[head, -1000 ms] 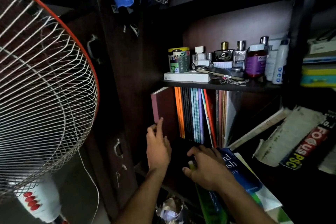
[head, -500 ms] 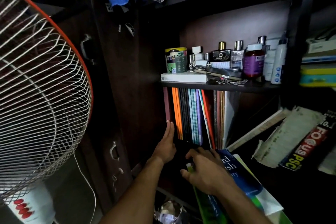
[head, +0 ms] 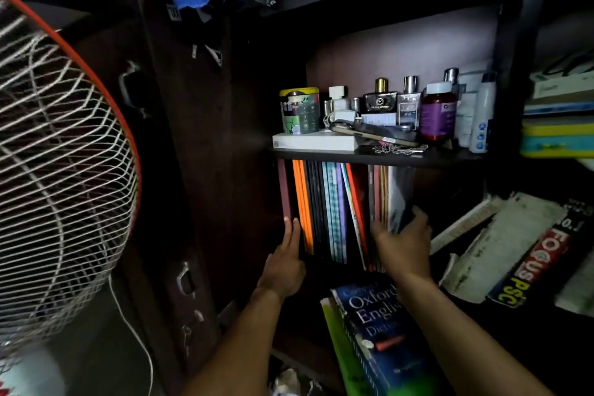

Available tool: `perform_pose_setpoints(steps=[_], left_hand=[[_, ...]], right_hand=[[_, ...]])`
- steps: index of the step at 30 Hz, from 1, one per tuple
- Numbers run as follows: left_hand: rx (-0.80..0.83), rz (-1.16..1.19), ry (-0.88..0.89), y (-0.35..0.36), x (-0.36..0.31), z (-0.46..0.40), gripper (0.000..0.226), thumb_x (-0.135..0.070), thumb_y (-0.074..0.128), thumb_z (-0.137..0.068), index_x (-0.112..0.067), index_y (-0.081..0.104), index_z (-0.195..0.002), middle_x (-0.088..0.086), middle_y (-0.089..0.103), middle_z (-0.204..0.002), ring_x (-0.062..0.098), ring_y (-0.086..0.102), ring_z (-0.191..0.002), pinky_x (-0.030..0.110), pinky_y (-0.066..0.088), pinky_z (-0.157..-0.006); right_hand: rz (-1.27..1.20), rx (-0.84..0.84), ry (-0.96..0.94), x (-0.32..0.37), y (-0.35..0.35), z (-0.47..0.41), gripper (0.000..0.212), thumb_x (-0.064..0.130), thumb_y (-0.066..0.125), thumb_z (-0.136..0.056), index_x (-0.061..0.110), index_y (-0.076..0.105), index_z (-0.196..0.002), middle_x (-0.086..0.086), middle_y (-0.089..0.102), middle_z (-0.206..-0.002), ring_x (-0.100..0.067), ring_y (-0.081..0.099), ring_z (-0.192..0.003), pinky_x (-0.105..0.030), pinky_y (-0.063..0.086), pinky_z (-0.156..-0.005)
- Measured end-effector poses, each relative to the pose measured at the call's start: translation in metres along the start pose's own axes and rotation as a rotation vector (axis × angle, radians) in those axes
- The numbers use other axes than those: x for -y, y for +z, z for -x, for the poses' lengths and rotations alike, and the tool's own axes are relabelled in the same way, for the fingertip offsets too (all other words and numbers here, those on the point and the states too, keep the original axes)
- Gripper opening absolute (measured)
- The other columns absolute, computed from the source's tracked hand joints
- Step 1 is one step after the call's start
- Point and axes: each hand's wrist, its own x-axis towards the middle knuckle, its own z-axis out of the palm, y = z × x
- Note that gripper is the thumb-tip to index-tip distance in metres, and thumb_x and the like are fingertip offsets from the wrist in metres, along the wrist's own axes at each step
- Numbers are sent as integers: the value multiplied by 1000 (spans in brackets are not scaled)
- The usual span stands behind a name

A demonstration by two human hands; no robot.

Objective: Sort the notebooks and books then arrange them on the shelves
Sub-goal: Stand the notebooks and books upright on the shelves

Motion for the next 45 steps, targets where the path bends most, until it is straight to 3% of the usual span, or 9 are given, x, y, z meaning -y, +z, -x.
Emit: perform_pose_setpoints(steps=[4, 8, 13, 19, 24, 27, 29, 39, 45], left_hand=[[-49, -49, 26, 0, -3, 5, 106, -4, 53, -90, -40, -25, -152, -8, -29, -164, 29, 65, -94, 43, 56, -84], [-139, -76, 125, -4, -6, 3, 114, -3, 57, -89, -45, -31, -148, -12, -9, -164, 29, 51, -126, 40, 55, -92], [-142, -226, 174, 0, -8, 3, 110, -3, 59, -86, -31, -21, -156, -16, -16, -164, 26, 28, -143, 48, 44, -107], [-154, -84, 196, 0, -5, -3, 111, 12, 55, -80, -34, -8, -159, -15, -19, -162, 22, 23, -150, 32, 59, -85], [-193, 54, 176, -1, -7, -5, 107, 10, 54, -80, -40, 2, -159, -17, -6, -163, 25, 61, -107, 42, 60, -75], [-308, 78, 132, -1, -7, -13, 106, -5, 61, -76, -32, 2, -160, -7, 3, -167, 25, 44, -133, 36, 45, -110], [-312, 27, 124, 3, -5, -22, 111, -13, 63, -74, -23, -5, -161, -2, -2, -168, 27, 22, -146, 29, 22, -120], [-373, -27, 208, 8, -15, -22, 107, -32, 64, -83, -22, -9, -160, -1, -14, -168, 25, 5, -154, 32, 16, -122], [-321, -116, 204, 4, -14, -22, 116, -32, 64, -82, -35, -29, -151, -12, -29, -163, 12, -13, -154, 33, 17, -124]], right_hand=[[-101, -91, 86, -4, 22, -17, 92, 35, 71, -87, 19, 16, -159, -18, 26, -159, -40, 32, -143, -47, 30, -116], [-73, -32, -5, -16, 35, -14, 89, 27, 70, -87, 23, 17, -158, -15, 30, -158, -36, 34, -143, -45, 32, -116], [14, 49, -49, -23, 35, -13, 94, 30, 69, -89, 26, 8, -160, -11, 21, -163, -35, 25, -148, -48, 27, -120], [-62, 201, 141, -27, 38, -23, 111, 46, 70, -83, 35, -12, -158, -7, 23, -166, -35, 34, -146, -49, 31, -119], [-157, 185, 280, -15, 48, -46, 123, 75, 63, -55, 37, 6, -157, -9, 36, -159, -38, 41, -139, -54, 37, -114], [-106, 218, 292, -6, 72, -49, 118, 88, 63, -61, 40, 13, -157, -10, 34, -159, -36, 37, -142, -54, 32, -116], [55, 210, 235, -3, 88, -34, 112, 76, 64, -77, 42, -6, -157, -19, 20, -163, -43, 26, -146, -54, 27, -117], [236, 503, 17, -17, 88, -36, 129, 63, 58, -57, 45, -30, -149, -24, 22, -157, -46, 21, -145, -47, 27, -114], [238, 449, 12, -29, 92, -51, 116, 58, 65, -77, 44, -21, -154, -24, 37, -146, -43, 36, -135, -45, 36, -111]])
